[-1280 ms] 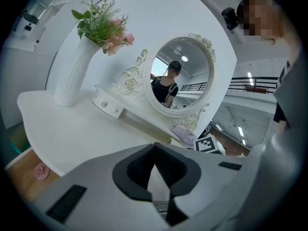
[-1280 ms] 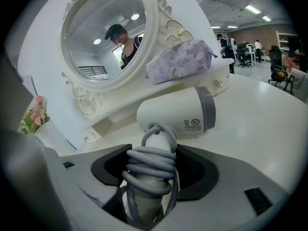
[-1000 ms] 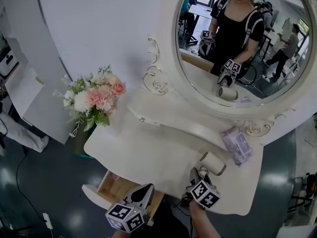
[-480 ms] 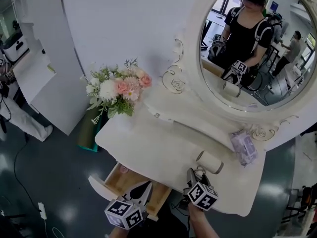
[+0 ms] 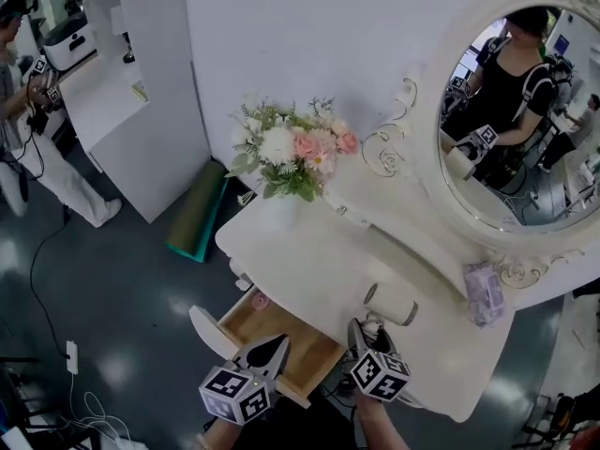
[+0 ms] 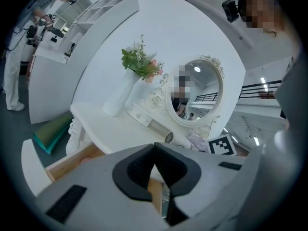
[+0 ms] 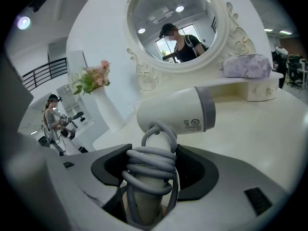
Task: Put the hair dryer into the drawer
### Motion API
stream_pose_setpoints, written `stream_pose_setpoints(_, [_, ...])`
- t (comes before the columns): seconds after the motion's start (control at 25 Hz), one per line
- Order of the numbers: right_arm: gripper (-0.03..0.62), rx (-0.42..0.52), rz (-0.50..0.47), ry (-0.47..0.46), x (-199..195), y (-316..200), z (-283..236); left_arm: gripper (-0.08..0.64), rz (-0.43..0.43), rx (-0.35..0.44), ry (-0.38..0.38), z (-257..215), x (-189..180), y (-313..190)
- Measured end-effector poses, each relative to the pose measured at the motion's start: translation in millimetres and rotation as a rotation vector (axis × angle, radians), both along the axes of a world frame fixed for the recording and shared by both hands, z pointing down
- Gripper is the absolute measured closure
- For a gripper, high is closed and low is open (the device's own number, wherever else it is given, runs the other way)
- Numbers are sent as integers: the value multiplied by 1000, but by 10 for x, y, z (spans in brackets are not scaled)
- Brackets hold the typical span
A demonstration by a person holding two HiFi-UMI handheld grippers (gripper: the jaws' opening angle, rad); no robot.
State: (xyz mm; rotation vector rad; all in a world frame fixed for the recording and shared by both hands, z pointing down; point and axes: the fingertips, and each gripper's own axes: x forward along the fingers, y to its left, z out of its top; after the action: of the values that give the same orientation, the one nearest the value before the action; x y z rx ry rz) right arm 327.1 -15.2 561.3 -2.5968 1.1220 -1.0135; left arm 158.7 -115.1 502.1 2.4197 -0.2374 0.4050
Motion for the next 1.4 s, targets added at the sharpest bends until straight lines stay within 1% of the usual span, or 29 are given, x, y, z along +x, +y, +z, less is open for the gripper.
stream_pose_setpoints(0.36, [310, -13, -215, 24, -500, -493, -2, 538, -111, 1, -7, 91, -370, -235])
stream_pose_setpoints(0.64, [310, -6, -388, 43, -900, -846, 13, 538, -205, -3, -15, 137, -671, -373])
stream_pose_setpoints(0.8, [310, -2, -502, 48, -1149, -986, 20, 538, -255, 0, -18, 135, -824, -443])
stream_pose_setpoints(1.0, [310, 3, -653, 35, -1483, -1108, 70, 538, -303, 0, -30, 186, -962, -498])
stream_pose_setpoints(1.4, [310, -2, -923, -32, -2060, -1205, 254, 538, -408, -12, -61, 362, -1151, -547])
